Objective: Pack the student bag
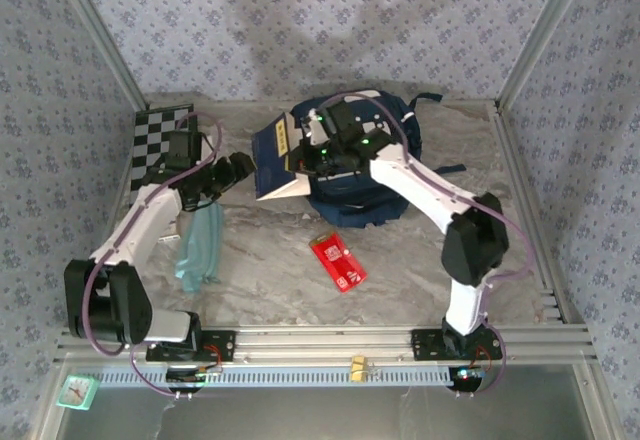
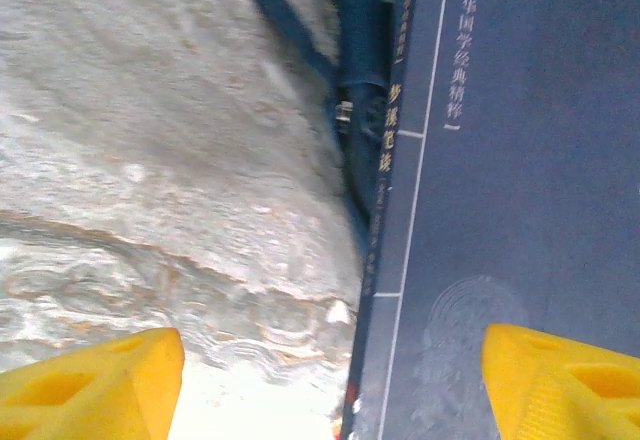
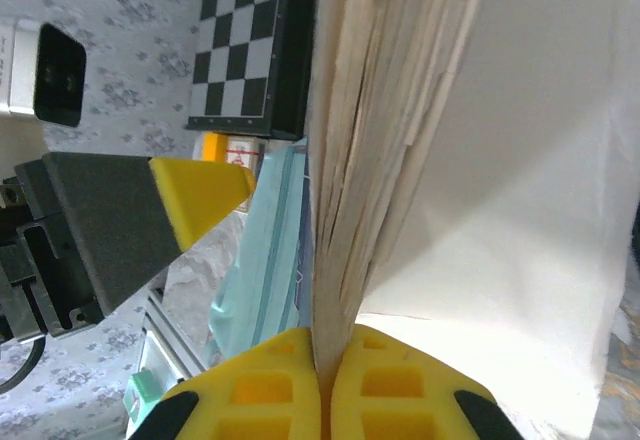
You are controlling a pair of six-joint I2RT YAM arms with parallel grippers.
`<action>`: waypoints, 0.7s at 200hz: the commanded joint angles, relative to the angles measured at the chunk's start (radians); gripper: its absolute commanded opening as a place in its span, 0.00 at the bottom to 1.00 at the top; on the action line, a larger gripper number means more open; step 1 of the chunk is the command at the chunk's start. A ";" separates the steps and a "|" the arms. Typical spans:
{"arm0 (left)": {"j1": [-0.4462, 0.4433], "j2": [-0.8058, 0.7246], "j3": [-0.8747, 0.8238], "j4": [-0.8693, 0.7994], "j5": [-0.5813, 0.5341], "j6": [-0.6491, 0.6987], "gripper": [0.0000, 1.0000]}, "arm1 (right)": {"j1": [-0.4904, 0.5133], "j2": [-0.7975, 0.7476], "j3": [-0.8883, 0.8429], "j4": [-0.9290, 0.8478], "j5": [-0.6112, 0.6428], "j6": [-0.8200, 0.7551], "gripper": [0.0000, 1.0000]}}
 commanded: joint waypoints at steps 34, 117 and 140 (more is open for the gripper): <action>-0.050 -0.136 -0.052 0.141 0.211 -0.048 0.86 | -0.081 -0.270 -0.233 0.095 -0.125 -0.035 0.00; -0.209 -0.087 -0.101 0.440 0.304 -0.172 0.88 | -0.240 -0.549 -0.541 0.310 -0.379 0.012 0.02; -0.267 -0.054 -0.085 0.517 0.329 -0.193 0.87 | -0.253 -0.564 -0.565 0.373 -0.430 0.048 0.02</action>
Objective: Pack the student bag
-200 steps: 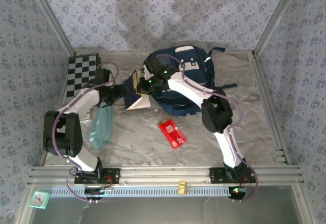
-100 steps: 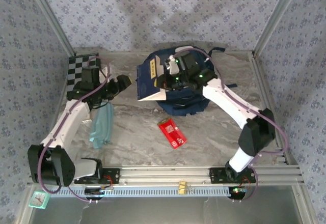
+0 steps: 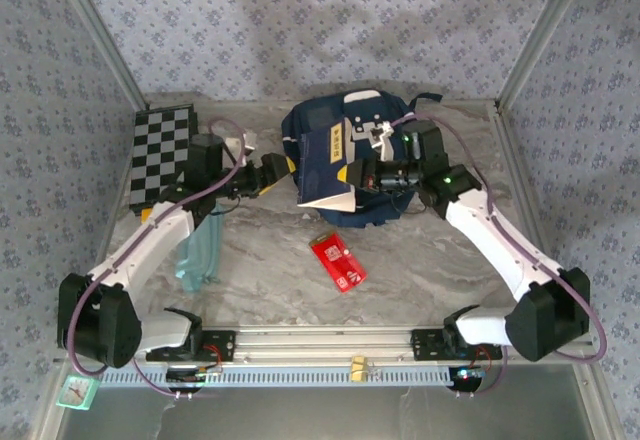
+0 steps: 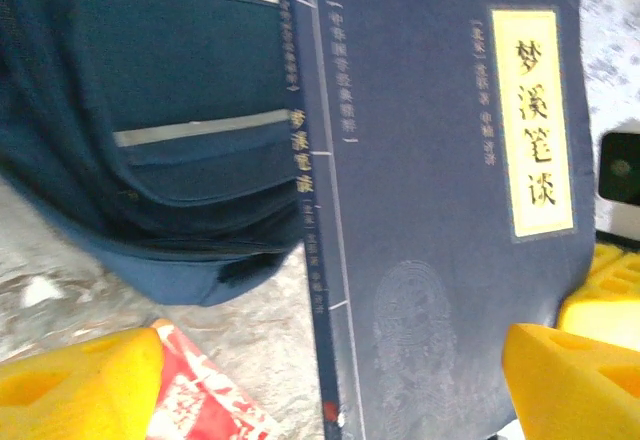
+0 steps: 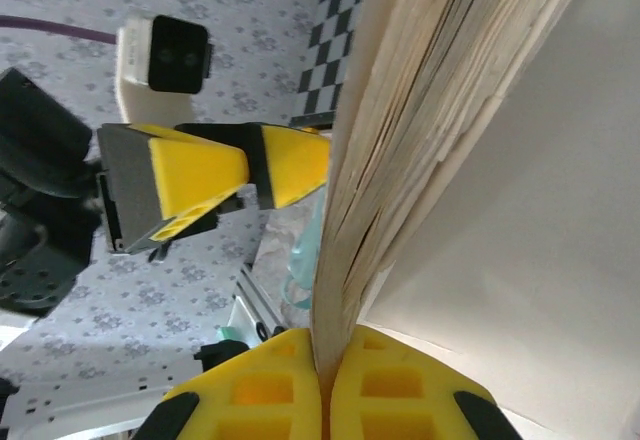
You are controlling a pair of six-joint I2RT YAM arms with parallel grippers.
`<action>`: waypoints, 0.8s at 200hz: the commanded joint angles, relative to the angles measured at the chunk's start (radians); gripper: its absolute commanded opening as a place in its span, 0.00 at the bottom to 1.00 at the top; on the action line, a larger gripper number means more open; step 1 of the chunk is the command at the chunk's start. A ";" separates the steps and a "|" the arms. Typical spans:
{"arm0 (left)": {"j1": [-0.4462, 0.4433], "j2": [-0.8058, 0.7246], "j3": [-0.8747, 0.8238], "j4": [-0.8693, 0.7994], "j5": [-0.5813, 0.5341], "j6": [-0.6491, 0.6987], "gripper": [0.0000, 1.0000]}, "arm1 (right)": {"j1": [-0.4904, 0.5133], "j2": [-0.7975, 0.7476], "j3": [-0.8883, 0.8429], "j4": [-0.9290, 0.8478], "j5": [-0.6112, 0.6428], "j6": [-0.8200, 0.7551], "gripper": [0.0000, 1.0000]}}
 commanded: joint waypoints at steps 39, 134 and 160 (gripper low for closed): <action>-0.095 0.073 0.058 0.208 0.075 -0.066 0.74 | -0.015 -0.043 -0.025 0.180 -0.134 0.042 0.02; -0.129 0.048 0.071 0.294 0.075 -0.112 0.27 | -0.050 -0.021 -0.087 0.187 -0.169 0.025 0.04; -0.139 0.054 0.084 0.306 0.074 -0.123 0.14 | -0.051 -0.013 -0.090 0.161 -0.164 0.006 0.07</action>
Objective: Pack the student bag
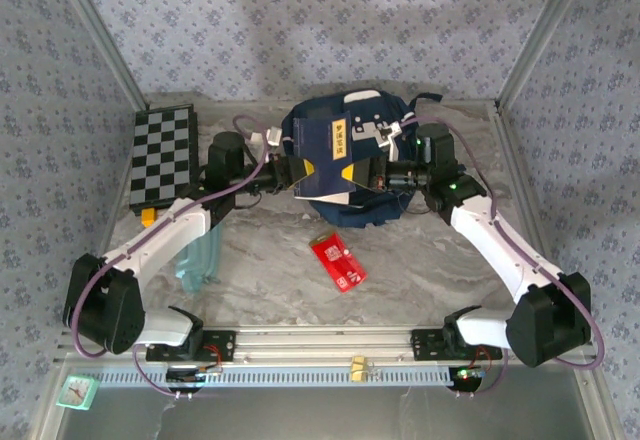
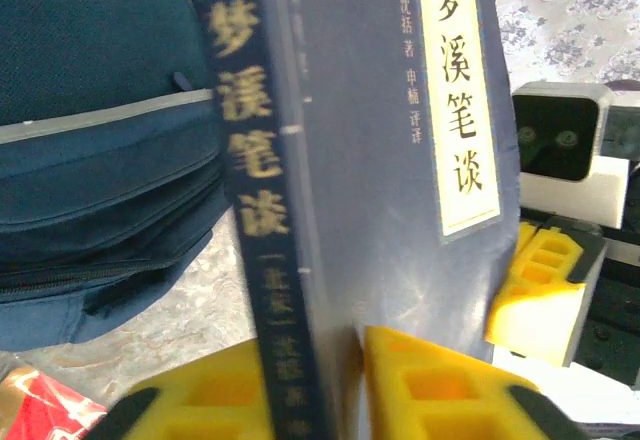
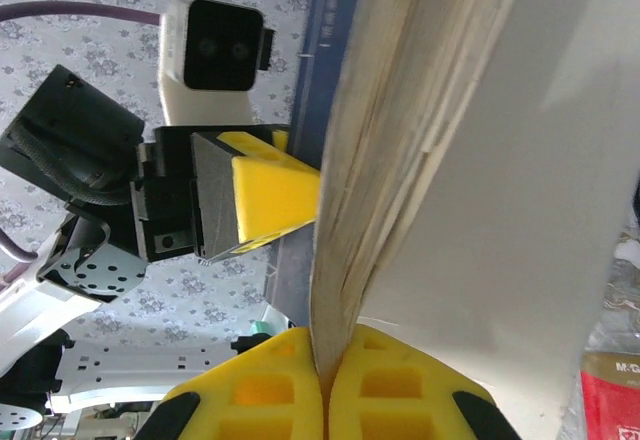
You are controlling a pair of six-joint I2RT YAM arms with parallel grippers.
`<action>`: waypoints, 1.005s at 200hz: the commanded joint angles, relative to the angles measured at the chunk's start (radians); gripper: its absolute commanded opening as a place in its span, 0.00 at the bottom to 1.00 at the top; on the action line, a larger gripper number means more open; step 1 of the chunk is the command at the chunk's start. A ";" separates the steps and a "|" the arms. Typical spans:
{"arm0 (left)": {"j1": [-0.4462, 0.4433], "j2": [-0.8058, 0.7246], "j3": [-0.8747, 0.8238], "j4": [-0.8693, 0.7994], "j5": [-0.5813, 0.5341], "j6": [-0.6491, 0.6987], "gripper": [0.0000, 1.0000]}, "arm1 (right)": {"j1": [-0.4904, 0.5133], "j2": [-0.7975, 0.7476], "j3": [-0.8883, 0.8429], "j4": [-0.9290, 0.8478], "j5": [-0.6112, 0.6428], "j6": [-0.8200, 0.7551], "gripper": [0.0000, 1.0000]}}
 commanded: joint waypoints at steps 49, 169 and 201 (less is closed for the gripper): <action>-0.026 -0.033 0.073 0.089 0.015 0.003 0.00 | -0.024 -0.004 -0.008 -0.100 -0.003 -0.069 0.40; -0.082 0.035 0.167 0.122 -0.014 0.019 0.00 | -0.066 -0.007 -0.100 0.354 -0.109 0.349 0.89; -0.081 0.033 0.184 0.012 -0.053 0.087 0.00 | -0.100 -0.071 -0.095 0.327 -0.112 0.313 0.80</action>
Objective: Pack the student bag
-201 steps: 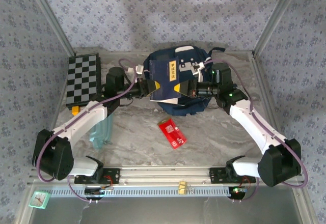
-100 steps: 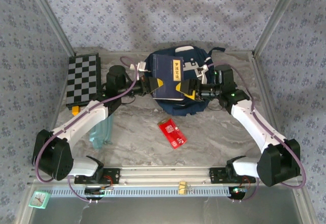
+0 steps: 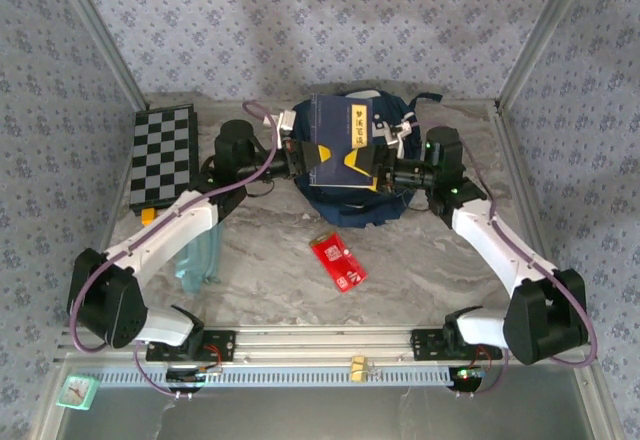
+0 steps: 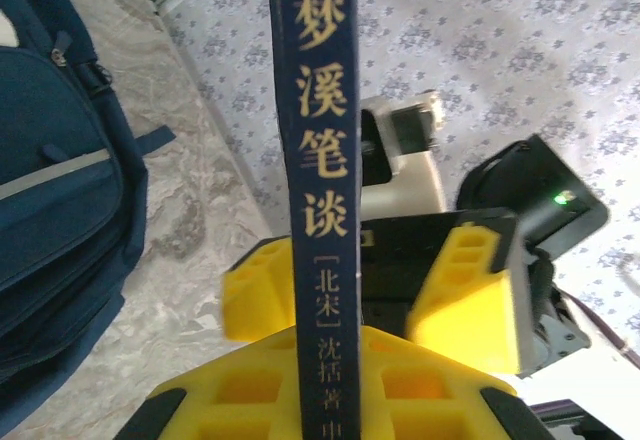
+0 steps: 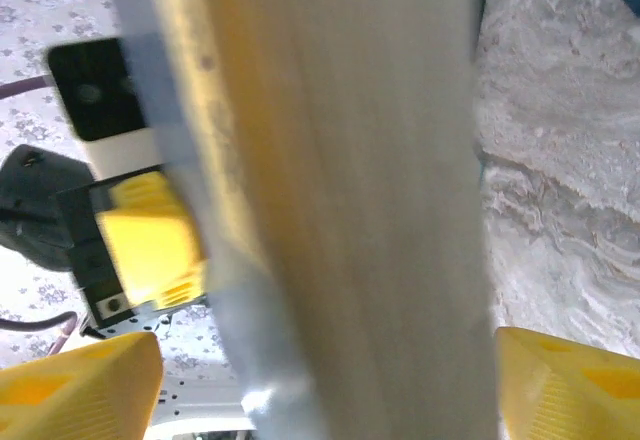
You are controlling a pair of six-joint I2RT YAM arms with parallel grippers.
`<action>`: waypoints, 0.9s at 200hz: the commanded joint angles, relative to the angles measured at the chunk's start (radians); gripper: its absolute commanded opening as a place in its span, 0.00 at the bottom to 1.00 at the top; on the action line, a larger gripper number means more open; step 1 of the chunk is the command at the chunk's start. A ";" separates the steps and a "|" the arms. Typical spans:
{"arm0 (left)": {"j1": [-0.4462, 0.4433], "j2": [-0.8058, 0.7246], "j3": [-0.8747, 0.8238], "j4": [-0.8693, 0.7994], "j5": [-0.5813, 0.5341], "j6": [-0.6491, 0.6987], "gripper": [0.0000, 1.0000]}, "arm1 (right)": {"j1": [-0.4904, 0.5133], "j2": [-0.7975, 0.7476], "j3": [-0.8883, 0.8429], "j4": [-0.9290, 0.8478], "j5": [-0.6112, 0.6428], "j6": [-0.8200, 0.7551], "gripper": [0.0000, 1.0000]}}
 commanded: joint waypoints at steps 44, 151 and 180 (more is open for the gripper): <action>-0.004 0.008 0.053 -0.068 -0.029 0.076 0.00 | -0.032 -0.061 0.020 0.002 -0.021 -0.029 0.60; -0.011 0.031 0.101 -0.211 -0.010 0.150 0.27 | -0.059 -0.060 0.048 -0.291 0.079 -0.233 0.00; -0.015 0.039 0.140 -0.377 -0.043 0.317 0.56 | -0.112 -0.096 0.059 -0.470 0.135 -0.318 0.00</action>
